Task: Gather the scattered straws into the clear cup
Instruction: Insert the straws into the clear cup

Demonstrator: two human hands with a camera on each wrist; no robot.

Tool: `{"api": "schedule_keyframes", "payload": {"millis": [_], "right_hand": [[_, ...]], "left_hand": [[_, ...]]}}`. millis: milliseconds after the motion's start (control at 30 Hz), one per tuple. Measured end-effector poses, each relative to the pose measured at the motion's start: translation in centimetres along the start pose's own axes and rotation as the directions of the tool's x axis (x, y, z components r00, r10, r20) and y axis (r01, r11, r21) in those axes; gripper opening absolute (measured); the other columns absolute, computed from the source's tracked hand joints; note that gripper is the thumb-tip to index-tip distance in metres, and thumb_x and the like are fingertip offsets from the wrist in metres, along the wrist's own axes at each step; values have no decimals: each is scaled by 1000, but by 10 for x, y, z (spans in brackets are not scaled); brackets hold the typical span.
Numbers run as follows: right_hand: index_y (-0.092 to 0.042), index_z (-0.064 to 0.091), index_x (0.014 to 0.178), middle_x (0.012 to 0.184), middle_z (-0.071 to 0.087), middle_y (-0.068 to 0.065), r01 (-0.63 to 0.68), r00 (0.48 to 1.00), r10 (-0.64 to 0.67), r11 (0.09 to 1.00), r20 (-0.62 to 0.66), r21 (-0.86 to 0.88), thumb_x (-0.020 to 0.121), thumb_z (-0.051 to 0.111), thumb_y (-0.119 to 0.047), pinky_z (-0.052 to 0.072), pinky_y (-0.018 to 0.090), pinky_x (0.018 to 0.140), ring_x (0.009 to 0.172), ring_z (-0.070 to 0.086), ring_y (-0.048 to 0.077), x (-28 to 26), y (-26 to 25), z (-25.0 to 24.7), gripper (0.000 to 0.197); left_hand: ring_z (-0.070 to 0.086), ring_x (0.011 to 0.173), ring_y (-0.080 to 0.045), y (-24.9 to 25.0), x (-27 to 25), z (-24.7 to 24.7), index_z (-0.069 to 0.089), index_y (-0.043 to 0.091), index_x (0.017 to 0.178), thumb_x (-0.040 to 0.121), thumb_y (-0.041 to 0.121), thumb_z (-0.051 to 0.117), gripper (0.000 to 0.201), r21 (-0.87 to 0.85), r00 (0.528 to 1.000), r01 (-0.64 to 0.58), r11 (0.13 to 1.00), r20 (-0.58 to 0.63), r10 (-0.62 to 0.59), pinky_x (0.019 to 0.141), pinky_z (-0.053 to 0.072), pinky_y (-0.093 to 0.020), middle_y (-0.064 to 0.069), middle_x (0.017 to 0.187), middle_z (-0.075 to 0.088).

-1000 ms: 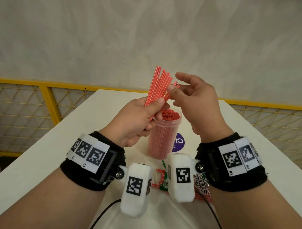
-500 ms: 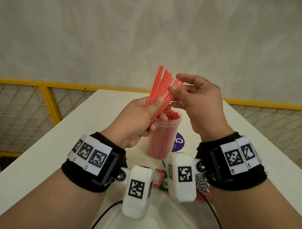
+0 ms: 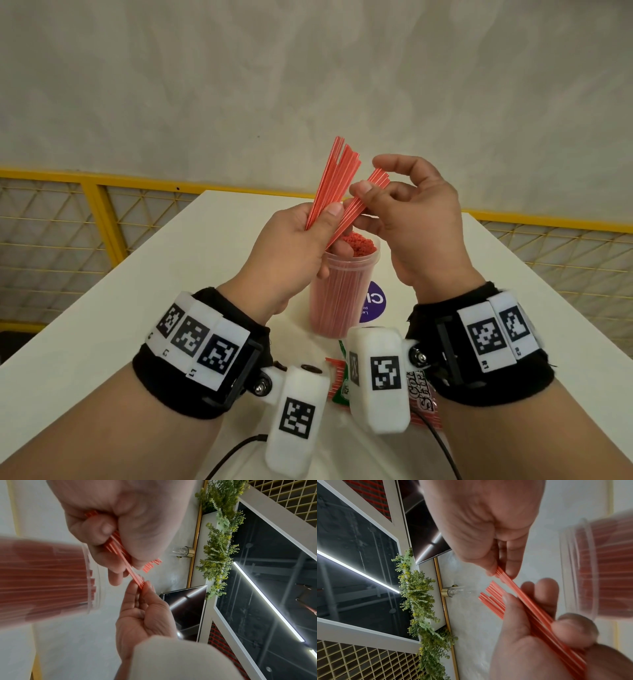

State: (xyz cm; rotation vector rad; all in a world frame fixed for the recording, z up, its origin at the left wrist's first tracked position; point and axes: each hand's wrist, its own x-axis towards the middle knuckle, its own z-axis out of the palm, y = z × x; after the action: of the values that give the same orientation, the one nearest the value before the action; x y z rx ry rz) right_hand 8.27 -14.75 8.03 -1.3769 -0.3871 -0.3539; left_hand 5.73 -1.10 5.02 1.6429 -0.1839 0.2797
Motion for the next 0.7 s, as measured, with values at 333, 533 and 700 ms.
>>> {"api": "schedule_keyframes", "payload": {"millis": [333,533,700], "right_hand": [[-21,61,98,71,60,3,160,933,-173,985,-316,-65,88,62,2,59,38,62,67,69,17,16,0,-24,25],[-27,62,96,79,61,8,144,946,-176,980,-272,-134,88,62,-1,56,33,55,68,69,16,16,7,-20,27],[-28,62,97,76,61,6,141,949,-173,981,-262,-134,88,63,-2,57,33,55,69,71,18,15,11,-14,27]], "left_hand": [[51,39,-5,-13,7,-3,55,24,86,102,35,41,24,206,996,-83,975,-26,90,46,45,-19,7,90,73],[54,48,5,-18,7,-5,54,30,90,102,35,39,20,334,983,-181,925,74,165,59,43,-24,13,97,72],[54,45,2,-19,8,-5,51,28,88,103,34,38,21,351,981,-194,916,51,188,49,41,-15,10,85,67]]}}
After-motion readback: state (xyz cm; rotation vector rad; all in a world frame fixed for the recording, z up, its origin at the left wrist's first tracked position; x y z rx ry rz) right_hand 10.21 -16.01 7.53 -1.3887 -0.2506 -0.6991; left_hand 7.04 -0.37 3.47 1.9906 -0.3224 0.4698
